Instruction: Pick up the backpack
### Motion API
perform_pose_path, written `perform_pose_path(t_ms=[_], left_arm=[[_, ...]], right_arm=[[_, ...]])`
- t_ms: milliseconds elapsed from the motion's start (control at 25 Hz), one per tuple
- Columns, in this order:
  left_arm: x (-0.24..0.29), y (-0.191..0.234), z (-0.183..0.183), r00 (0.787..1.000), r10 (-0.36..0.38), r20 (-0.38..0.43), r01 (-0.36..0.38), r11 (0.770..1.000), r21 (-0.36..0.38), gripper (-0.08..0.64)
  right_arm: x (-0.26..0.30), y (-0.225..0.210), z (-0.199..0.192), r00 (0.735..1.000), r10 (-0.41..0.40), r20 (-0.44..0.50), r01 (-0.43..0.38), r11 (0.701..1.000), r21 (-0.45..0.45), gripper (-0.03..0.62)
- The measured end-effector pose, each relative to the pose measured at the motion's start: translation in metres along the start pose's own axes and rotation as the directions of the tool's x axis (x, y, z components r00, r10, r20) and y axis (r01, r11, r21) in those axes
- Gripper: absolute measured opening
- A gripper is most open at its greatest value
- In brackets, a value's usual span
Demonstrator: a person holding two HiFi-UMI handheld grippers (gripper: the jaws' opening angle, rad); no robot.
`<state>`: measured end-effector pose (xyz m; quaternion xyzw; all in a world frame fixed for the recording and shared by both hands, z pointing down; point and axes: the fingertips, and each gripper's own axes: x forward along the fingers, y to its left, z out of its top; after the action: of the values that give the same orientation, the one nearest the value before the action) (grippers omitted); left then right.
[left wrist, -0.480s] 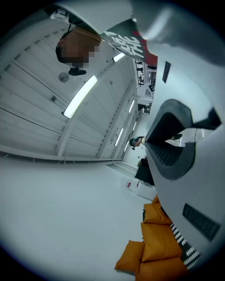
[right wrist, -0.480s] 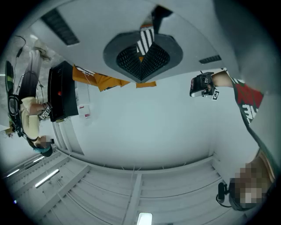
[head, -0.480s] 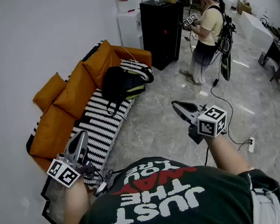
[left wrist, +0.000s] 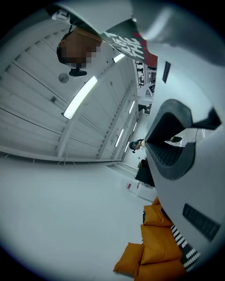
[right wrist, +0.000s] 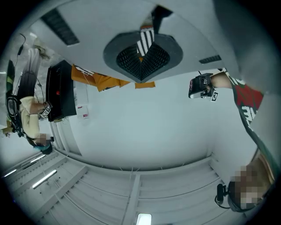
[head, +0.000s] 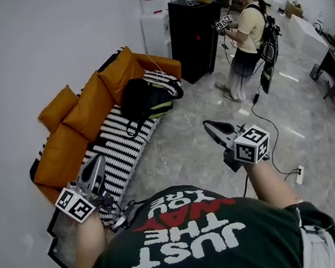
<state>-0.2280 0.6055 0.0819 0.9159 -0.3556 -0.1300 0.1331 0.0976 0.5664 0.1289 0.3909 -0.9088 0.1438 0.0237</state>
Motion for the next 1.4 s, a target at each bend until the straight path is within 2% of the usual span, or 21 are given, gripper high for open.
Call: perform_pose_path(t_ms=[640,960,1160,1400], left_arm=[[0.055,-0.048,-0.026,1.000,-0.021,-0.010,0.021,1.000,0.009,0.005],[0.094,-0.062,-0.040,0.998,-0.047,-0.043,0.046,0.999,-0.011,0.005],[0.105,-0.042,-0.044,0.997,-0.041,-0.062,0.039,0.999,-0.028,0.005],[0.125,0.030,-0.047,0.996,-0.053,-0.069,0.047,0.996,-0.076,0.005]], right_arm=[[-0.055,-0.037,0.002,0.999,0.032,0.030,-0.032,0.999,0.002,0.026],[-0.078,-0.073,-0.005,0.999,0.006,0.034,-0.008,0.999,0.044,0.026],[-0.062,-0.088,-0.014,1.000,0.000,0.021,-0.002,0.997,0.073,0.026],[0.003,-0.106,-0.014,1.000,-0.021,-0.019,0.022,0.997,0.073,0.026]])
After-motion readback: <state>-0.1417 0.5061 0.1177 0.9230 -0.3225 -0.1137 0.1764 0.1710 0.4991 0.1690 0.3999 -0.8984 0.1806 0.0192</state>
